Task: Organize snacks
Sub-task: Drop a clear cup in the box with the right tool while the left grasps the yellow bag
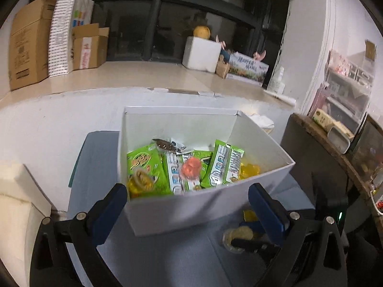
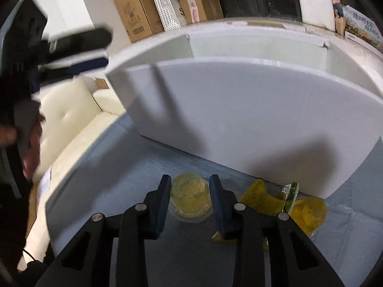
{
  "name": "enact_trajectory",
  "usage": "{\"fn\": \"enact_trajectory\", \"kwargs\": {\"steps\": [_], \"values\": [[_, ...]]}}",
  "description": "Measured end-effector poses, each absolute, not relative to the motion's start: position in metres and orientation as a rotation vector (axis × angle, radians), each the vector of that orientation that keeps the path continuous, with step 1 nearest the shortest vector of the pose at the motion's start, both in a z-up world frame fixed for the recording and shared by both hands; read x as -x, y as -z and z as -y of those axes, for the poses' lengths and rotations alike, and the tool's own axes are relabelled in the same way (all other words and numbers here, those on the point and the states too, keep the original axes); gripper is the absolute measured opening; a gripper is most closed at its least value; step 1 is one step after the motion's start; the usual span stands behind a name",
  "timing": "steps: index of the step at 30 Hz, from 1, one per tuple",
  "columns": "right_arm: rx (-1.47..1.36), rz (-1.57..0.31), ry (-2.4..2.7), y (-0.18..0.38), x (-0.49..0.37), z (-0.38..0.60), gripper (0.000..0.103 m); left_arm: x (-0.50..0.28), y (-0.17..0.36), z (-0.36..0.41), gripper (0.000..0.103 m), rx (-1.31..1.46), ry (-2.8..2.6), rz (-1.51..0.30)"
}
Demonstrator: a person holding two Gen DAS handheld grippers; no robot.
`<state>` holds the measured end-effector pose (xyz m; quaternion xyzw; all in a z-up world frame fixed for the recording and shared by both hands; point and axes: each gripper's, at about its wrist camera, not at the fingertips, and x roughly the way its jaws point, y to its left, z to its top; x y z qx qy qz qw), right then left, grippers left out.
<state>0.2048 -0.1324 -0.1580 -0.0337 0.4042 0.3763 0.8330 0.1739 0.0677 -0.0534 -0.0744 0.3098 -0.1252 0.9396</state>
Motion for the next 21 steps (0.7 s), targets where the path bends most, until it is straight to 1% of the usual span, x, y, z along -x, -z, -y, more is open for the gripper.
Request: {"fn": "enact_trajectory", "kwargs": {"steps": [3,6,9,15,21], "values": [[0.034,-0.82,-0.811,0.139,-0.194,0.145,0.036,-0.148,0.056,-0.077,0.103,0.189,0.238,-0.613],[0.002,-0.778,-0.801,0.117,-0.182,0.168,0.036,-0.133,0.065,-0.079,0.103,0.229,0.241,-0.639],[-0.034,-0.72,-0.77,0.089,-0.175,0.192,0.036,-0.128,0.079,-0.061,0.103,0.213,0.282,-0.674],[-0.072,-0.638,-0.68,0.051,-0.16,0.242,0.036,-0.148,0.116,0.021,0.103,0.106,0.453,-0.78],[-0.124,-0.616,-0.622,0.042,-0.149,0.276,0.036,-0.184,0.152,0.088,0.103,0.014,0.523,-0.859]]}}
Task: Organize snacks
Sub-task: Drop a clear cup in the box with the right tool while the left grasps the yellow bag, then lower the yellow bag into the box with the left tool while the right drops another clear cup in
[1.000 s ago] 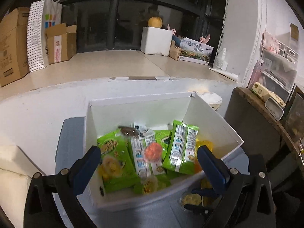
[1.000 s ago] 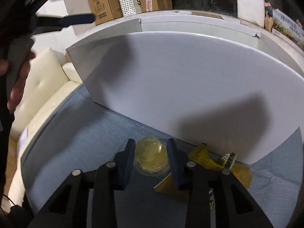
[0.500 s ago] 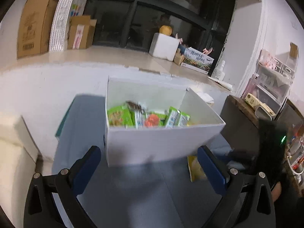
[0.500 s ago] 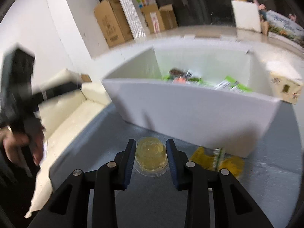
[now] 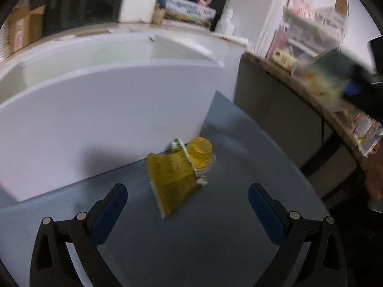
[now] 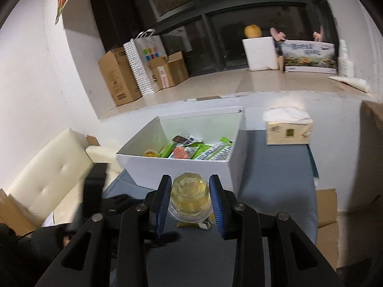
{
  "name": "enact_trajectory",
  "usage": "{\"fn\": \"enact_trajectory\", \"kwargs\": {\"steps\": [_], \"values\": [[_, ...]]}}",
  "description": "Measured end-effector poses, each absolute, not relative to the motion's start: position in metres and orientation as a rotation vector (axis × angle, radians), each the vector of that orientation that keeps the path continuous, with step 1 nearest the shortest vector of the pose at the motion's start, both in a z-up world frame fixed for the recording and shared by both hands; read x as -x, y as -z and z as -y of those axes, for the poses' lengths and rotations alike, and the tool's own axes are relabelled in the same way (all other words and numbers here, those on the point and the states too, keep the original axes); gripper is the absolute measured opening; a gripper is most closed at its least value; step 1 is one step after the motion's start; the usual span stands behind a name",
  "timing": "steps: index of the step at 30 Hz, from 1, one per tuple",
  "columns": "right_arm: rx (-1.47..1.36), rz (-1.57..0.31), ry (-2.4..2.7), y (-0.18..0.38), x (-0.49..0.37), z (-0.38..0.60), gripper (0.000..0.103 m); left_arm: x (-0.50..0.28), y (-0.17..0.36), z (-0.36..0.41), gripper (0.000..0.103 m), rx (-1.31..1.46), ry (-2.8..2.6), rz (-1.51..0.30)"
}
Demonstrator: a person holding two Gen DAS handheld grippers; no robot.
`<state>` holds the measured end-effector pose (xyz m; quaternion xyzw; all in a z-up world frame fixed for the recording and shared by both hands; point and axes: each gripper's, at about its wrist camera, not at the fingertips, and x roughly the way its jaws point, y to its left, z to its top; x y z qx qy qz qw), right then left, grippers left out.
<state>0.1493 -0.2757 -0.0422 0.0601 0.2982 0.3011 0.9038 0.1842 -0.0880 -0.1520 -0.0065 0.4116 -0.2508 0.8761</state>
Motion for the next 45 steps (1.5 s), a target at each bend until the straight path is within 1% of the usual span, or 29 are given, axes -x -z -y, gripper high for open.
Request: {"fn": "enact_trajectory", "kwargs": {"steps": [2,5,6,7,10,14,17,21,25,28,29,30,31,32,33,35,40,44,45], "values": [[-0.138,-0.612,-0.614,0.044,-0.147,0.283,0.036,-0.196,0.162,0.097,0.1,0.001,0.508,-0.893],[-0.16,-0.614,-0.607,0.048,-0.143,0.292,0.035,-0.206,0.169,0.103,0.061,-0.036,0.461,-0.895],[-0.168,-0.619,-0.608,0.05,-0.143,0.295,0.035,-0.208,0.168,0.103,0.053,-0.03,0.468,-0.905],[-0.171,-0.623,-0.608,0.051,-0.143,0.295,0.035,-0.21,0.166,0.101,0.051,-0.013,0.478,-0.915],[-0.178,-0.632,-0.614,0.056,-0.145,0.295,0.035,-0.201,0.159,0.1,0.049,-0.05,0.483,-0.89],[-0.182,-0.638,-0.631,0.06,-0.149,0.289,0.035,-0.184,0.143,0.085,0.048,-0.011,0.493,-0.854],[-0.177,-0.645,-0.651,0.062,-0.152,0.28,0.035,-0.165,0.119,0.063,0.048,0.018,0.483,-0.795],[-0.167,-0.63,-0.692,0.054,-0.161,0.264,0.035,-0.149,0.072,0.023,0.048,0.077,0.454,-0.691],[-0.128,-0.605,-0.72,0.038,-0.176,0.241,0.035,-0.16,0.037,-0.012,0.048,0.107,0.401,-0.609],[-0.051,-0.639,-0.696,0.035,-0.185,0.224,0.035,-0.162,0.024,-0.024,0.048,0.119,0.384,-0.573],[-0.031,-0.634,-0.68,0.037,-0.184,0.222,0.037,-0.16,0.023,-0.027,0.048,0.121,0.386,-0.567],[-0.014,-0.632,-0.664,0.042,-0.182,0.222,0.042,-0.159,0.025,-0.027,0.048,0.115,0.38,-0.563],[-0.006,-0.656,-0.645,0.052,-0.183,0.222,0.061,-0.16,0.028,-0.028,0.048,0.11,0.383,-0.569],[-0.01,-0.678,-0.619,0.059,-0.185,0.223,0.077,-0.162,0.031,-0.028,0.048,0.111,0.387,-0.577],[-0.006,-0.695,-0.574,0.069,-0.186,0.225,0.081,-0.164,0.035,-0.027,0.048,0.114,0.387,-0.586],[0.008,-0.731,-0.524,0.09,-0.187,0.223,0.082,-0.164,0.039,-0.025,0.048,0.115,0.393,-0.593],[-0.03,-0.866,-0.611,0.137,-0.171,0.205,0.082,-0.159,0.037,-0.027,0.048,0.119,0.398,-0.58],[0.037,-0.896,-0.65,0.163,-0.159,0.182,0.082,-0.156,0.038,-0.028,0.048,0.115,0.396,-0.585],[0.053,-0.902,-0.653,0.168,-0.157,0.177,0.08,-0.155,0.039,-0.029,0.048,0.117,0.395,-0.585]]}}
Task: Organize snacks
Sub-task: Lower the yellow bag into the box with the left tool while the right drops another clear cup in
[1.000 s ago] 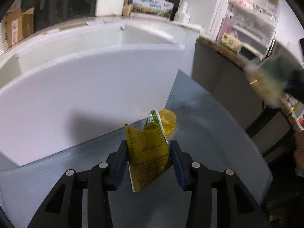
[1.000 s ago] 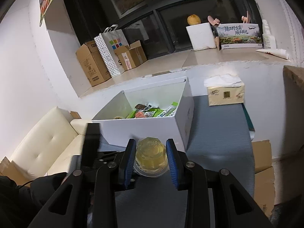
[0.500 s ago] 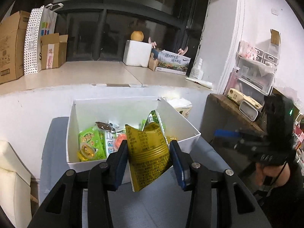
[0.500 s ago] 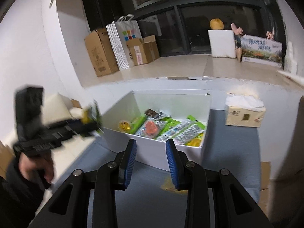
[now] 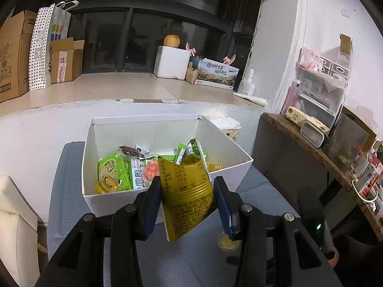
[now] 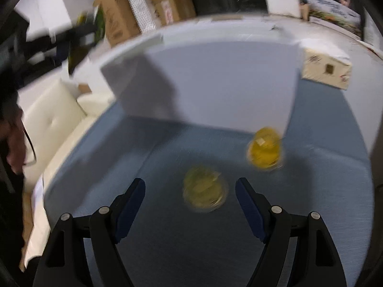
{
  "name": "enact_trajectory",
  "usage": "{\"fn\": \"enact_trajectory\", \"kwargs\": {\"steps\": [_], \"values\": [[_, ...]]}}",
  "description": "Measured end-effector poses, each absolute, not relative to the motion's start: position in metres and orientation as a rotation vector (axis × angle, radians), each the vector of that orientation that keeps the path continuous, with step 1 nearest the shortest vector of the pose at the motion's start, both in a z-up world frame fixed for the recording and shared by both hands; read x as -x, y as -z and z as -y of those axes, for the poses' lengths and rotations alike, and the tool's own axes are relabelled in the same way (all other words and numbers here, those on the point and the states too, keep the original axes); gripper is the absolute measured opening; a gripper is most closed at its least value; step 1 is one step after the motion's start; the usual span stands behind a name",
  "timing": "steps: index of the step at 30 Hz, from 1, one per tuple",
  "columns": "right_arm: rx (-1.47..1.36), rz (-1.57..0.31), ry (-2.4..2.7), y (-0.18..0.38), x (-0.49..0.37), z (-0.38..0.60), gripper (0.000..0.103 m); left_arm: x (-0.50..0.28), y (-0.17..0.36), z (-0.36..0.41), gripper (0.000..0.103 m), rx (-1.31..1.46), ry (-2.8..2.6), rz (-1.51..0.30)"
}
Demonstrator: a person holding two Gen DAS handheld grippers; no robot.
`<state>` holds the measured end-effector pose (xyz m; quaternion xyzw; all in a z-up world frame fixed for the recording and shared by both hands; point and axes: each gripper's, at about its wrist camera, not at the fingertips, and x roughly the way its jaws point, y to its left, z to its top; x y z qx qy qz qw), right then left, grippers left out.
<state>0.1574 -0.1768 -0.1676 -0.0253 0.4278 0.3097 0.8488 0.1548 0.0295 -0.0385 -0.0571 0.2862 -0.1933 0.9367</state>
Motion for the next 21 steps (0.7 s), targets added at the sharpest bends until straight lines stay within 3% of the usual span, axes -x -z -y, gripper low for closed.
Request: {"fn": "enact_trajectory", "kwargs": {"steps": [1,2,3,13,21], "values": [[0.065,-0.895,-0.668,0.171,-0.156,0.173,0.068,-0.154,0.039,-0.03,0.048,0.12,0.394,-0.586],[0.085,-0.887,-0.667,0.175,-0.155,0.17,0.04,-0.153,0.04,-0.031,0.048,0.122,0.394,-0.589],[0.08,-0.9,-0.664,0.178,-0.158,0.169,0.037,-0.153,0.041,-0.032,0.048,0.123,0.39,-0.592],[0.032,-0.879,-0.695,0.167,-0.164,0.182,0.035,-0.15,0.046,-0.034,0.048,0.132,0.389,-0.607],[0.025,-0.753,-0.699,0.108,-0.162,0.194,0.035,-0.159,0.032,-0.038,0.048,0.125,0.38,-0.575]]}}
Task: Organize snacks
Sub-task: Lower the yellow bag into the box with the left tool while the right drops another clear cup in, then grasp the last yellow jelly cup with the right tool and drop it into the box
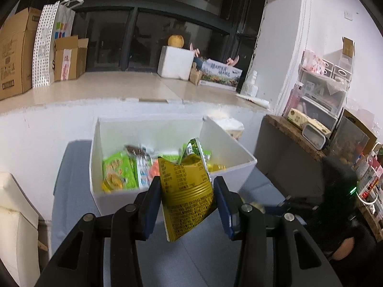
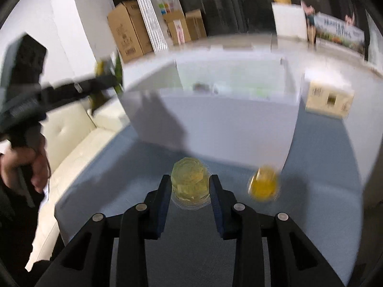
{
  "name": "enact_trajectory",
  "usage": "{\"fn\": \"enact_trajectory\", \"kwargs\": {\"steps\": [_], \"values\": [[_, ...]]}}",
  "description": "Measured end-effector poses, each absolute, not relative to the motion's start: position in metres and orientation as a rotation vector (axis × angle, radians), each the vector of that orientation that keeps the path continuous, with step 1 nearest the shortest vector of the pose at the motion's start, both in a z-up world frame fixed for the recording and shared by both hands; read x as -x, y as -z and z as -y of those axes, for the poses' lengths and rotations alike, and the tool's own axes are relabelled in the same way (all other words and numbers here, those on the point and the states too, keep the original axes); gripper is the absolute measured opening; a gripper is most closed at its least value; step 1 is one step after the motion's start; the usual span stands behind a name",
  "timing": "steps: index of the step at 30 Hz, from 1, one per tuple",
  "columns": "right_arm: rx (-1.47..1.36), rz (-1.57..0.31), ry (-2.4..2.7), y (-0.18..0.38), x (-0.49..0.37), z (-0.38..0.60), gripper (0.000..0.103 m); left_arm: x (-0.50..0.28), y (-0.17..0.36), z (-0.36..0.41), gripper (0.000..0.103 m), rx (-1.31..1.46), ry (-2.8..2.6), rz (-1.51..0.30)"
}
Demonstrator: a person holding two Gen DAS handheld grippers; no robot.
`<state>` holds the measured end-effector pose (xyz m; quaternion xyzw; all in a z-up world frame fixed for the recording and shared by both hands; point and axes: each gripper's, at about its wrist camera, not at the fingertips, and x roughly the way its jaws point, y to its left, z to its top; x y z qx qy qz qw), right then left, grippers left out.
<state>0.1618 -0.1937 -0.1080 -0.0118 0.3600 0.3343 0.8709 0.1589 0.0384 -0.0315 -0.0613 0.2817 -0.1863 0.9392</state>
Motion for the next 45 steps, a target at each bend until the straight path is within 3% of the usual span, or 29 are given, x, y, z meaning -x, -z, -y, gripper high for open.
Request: {"fn": "enact_trajectory", "kwargs": {"steps": [8,12,14,15,16,17,18,23,31,35,45], "values": [[0.039,-0.575,-0.651,0.014,-0.224,0.19,0.035,-0.222,0.008,-0.046,0.048,0.104,0.327,-0.566],[0.058,-0.607,-0.649,0.008,-0.27,0.171,0.035,-0.259,0.021,-0.045,0.049,0.087,0.3,-0.623],[0.072,-0.633,-0.64,0.012,-0.283,0.163,0.036,-0.269,0.028,-0.046,0.052,0.092,0.292,-0.65],[0.081,-0.655,-0.63,0.017,-0.291,0.158,0.039,-0.275,0.034,-0.047,0.066,0.086,0.264,-0.675],[0.084,-0.682,-0.628,0.022,-0.299,0.155,0.066,-0.277,0.038,-0.047,0.092,0.082,0.253,-0.69],[0.088,-0.712,-0.617,0.027,-0.305,0.152,0.094,-0.278,0.04,-0.048,0.103,0.081,0.247,-0.698],[0.089,-0.726,-0.593,0.034,-0.307,0.151,0.098,-0.275,0.041,-0.048,0.103,0.081,0.253,-0.693],[-0.015,-0.717,-0.612,0.036,-0.3,0.169,0.103,-0.258,0.04,-0.053,0.103,0.075,0.277,-0.668],[-0.071,-0.664,-0.595,0.026,-0.252,0.202,0.103,-0.209,0.025,-0.058,0.103,0.098,0.254,-0.6],[-0.006,-0.673,-0.479,0.058,-0.211,0.21,0.103,-0.174,0.039,-0.054,0.103,0.099,0.249,-0.609],[0.002,-0.829,-0.369,0.141,-0.207,0.204,0.103,-0.118,0.085,-0.044,0.103,0.121,0.252,-0.703]]}}
